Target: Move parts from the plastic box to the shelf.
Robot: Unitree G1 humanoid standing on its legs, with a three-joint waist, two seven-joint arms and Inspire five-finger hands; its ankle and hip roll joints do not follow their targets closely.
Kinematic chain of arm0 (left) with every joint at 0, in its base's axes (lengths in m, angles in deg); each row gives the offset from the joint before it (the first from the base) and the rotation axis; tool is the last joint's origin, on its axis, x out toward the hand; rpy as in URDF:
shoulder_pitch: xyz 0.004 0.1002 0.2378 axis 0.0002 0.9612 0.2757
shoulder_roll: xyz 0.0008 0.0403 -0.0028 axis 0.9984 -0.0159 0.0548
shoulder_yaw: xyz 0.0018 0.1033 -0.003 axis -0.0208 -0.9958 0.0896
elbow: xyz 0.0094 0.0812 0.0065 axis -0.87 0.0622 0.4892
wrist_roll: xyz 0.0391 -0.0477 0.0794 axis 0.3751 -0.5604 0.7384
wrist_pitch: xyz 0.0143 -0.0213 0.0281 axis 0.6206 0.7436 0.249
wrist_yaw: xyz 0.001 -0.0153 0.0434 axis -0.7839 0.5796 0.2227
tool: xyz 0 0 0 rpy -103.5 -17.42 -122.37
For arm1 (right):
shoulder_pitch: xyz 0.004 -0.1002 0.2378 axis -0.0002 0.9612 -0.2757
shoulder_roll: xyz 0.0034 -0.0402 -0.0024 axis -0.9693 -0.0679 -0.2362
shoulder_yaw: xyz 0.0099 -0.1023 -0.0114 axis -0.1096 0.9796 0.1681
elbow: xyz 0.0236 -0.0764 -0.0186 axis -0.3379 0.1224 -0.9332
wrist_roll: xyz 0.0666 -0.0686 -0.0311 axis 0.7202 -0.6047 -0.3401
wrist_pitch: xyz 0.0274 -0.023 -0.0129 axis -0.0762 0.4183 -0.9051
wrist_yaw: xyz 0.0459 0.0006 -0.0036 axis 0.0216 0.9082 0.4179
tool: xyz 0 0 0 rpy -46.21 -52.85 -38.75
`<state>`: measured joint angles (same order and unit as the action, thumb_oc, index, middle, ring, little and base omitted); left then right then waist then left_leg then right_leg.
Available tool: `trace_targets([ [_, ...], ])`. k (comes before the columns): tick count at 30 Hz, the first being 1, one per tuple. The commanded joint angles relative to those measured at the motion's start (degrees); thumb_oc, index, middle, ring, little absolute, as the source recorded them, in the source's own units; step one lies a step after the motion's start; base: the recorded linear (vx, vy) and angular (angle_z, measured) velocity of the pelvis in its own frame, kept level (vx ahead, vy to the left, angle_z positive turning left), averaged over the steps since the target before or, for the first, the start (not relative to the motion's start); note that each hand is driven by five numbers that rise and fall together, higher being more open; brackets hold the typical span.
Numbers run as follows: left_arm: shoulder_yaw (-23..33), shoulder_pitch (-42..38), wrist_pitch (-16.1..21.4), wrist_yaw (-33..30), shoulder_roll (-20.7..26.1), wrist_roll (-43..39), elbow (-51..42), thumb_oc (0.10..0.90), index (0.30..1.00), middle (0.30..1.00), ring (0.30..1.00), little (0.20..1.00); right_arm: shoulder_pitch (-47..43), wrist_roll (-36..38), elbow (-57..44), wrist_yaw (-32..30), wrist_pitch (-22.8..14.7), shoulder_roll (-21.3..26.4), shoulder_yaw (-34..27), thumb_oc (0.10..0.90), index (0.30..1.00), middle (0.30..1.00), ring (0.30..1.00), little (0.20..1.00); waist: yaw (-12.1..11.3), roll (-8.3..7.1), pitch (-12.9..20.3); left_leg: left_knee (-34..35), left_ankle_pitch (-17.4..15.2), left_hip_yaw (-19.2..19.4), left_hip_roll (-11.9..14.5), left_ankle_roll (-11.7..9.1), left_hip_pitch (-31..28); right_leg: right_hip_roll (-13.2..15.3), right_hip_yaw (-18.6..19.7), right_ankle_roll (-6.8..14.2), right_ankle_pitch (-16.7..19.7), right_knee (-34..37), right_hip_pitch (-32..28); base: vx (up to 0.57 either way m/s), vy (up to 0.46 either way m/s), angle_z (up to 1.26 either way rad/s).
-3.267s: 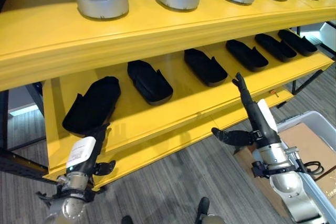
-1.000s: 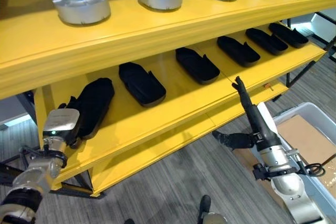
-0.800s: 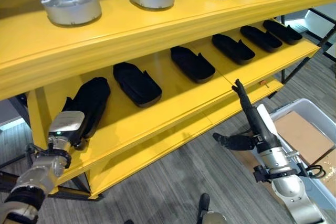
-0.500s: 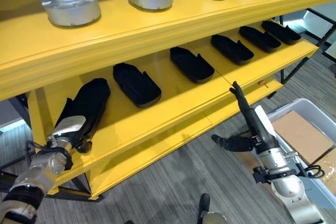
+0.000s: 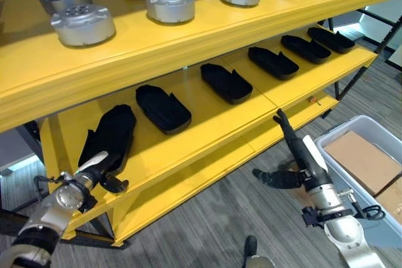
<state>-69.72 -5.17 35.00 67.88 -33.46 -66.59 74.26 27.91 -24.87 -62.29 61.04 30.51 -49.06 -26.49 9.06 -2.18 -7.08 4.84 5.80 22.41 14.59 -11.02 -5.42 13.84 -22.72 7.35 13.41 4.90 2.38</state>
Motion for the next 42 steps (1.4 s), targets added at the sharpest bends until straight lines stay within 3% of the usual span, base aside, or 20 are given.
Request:
trace_targets([
  [1, 0.0, -1.9, -2.1, 4.3, 1.1, -1.5, 1.6, 0.900, 1.000, 1.000, 1.000, 1.000, -6.3, 1.2, -9.5, -0.7, -4.0, -0.8, -4.9, 0.900, 1.000, 1.000, 1.000, 1.000, -0.7, -1.97, -2.5, 0.2, -8.1, 2.8, -2.2, 3.4, -6.3, 5.0, -1.4, 6.6, -2.6, -3.5, -4.0, 0.00, 0.000, 0.00],
  [9, 7.4, -1.6, -5.0, -2.9, -7.8, -8.1, 6.0, 0.900, 1.000, 1.000, 1.000, 1.000, -5.4, -0.8, -9.3, -1.0, -2.8, -0.7, -5.4, 0.900, 1.000, 1.000, 1.000, 1.000, -0.9, -2.17, -2.3, 0.2, -8.1, 2.6, -2.3, 3.6, -6.3, 4.9, -1.7, 6.3, -2.8, -3.5, -4.3, 0.00, 0.000, 0.00],
  [11, 7.4, -1.6, -5.0, -2.9, -7.8, -8.1, 6.0, 0.900, 1.000, 1.000, 1.000, 1.000, -5.5, -0.8, -9.2, -1.0, -2.8, -0.7, -5.4, 0.900, 1.000, 1.000, 1.000, 1.000, -0.9, -2.14, -2.4, 0.2, -8.1, 2.6, -2.3, 3.6, -6.3, 4.9, -1.7, 6.3, -2.8, -3.5, -4.3, 0.00, 0.000, 0.00],
  [12, 10.0, -2.1, -5.4, -6.3, -11.8, -13.8, 7.1, 0.900, 1.000, 1.000, 1.000, 1.000, -5.4, -1.6, -9.2, -1.5, -2.5, -0.7, -5.9, 0.900, 1.000, 1.000, 1.000, 1.000, -0.9, -2.24, -2.3, 0.2, -8.1, 2.5, -2.3, 3.7, -6.3, 4.8, -1.7, 6.2, -2.9, -3.5, -4.4, 0.00, 0.000, 0.00],
  [26, 14.4, -0.5, -4.9, -13.9, -21.9, -32.8, 5.0, 0.900, 1.000, 1.000, 1.000, 1.000, -6.3, -3.8, -9.1, -3.8, -1.7, 1.0, -5.8, 0.900, 1.000, 1.000, 1.000, 1.000, -1.2, -2.49, -2.6, 0.2, -8.0, 1.9, -2.3, 4.0, -6.2, 4.5, -2.3, 5.9, -3.4, -3.4, -4.9, 0.00, 0.000, 0.00],
  [42, 18.2, -2.4, -5.1, -20.2, -27.5, -33.3, 8.5, 0.900, 1.000, 1.000, 1.000, 1.000, -6.9, -5.1, -8.7, -5.1, -1.1, 1.8, -5.4, 0.900, 1.000, 1.000, 1.000, 1.000, -1.8, -2.92, -2.4, 0.2, -7.9, 1.6, -2.3, 4.0, -6.2, 4.5, -2.9, 5.7, -3.7, -3.3, -5.7, 0.00, 0.000, 0.00],
])
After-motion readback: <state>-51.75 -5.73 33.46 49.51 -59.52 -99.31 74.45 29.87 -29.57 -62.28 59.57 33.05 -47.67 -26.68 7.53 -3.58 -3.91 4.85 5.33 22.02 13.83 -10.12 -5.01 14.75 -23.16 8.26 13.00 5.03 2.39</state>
